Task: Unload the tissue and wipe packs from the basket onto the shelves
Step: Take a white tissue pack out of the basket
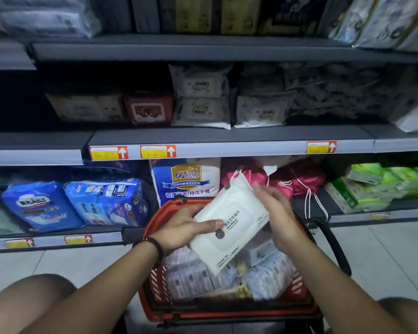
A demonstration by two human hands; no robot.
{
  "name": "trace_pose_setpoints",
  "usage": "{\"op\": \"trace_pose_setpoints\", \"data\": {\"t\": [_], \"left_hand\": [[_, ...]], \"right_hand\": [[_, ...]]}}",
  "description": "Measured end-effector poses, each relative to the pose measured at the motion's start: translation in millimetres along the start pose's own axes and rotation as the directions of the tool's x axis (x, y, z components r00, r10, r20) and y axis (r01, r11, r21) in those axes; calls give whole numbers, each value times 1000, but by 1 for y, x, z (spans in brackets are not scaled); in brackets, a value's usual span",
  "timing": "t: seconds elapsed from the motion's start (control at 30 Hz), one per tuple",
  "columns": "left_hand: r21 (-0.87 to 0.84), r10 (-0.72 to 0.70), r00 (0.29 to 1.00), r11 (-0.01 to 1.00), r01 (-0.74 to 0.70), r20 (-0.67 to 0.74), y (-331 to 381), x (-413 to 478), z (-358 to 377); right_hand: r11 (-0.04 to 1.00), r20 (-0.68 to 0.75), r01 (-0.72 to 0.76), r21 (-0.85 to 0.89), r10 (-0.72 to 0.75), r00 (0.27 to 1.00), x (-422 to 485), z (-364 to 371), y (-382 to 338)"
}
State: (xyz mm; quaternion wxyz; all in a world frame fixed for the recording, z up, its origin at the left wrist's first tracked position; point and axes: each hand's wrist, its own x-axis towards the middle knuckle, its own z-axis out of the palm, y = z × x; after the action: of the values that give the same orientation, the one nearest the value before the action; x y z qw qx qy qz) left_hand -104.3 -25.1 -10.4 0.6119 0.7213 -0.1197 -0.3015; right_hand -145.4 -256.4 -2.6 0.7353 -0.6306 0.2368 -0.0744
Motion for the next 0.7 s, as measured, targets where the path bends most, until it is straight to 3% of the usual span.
{"op": "trace_pose_setpoints", "data": {"t": [0.03, 0.1, 0.17, 0.27, 0.4, 0.53, 0.6, 0.7], "left_hand": [[-18, 6, 1000, 1000, -6, -25, 1, 0, 1], [-84, 10, 996, 996, -17, -91, 2, 0, 4], [-160, 6, 988, 987, -30, -151, 4, 2, 3], [-233, 15, 985, 971, -55, -171, 10, 2, -3], [-247, 67, 989, 964, -99, -136, 22, 3, -23], [-388, 146, 912, 871, -302, -383, 46, 0, -60], [-372, 176, 882, 858, -355, -436, 51, -3, -65], [-452, 119, 810, 779, -434, -574, 50, -5, -65]], "right_hand": [[997, -11, -26, 70, 27, 1000, 0, 3, 3], [988, 96, -119, 100, 110, 989, -5, 11, 8], [985, 269, -172, -24, 172, 948, -17, 22, 11], [994, 406, 2, -108, 43, 913, -28, 38, 20], [992, 414, 115, -44, -86, 906, -22, 43, 11], [989, 522, 106, -104, -36, 852, -18, 37, -21], [983, 474, 143, -114, -73, 877, -21, 44, -25], [979, 214, 200, -28, -189, 958, -26, 58, -13]]}}
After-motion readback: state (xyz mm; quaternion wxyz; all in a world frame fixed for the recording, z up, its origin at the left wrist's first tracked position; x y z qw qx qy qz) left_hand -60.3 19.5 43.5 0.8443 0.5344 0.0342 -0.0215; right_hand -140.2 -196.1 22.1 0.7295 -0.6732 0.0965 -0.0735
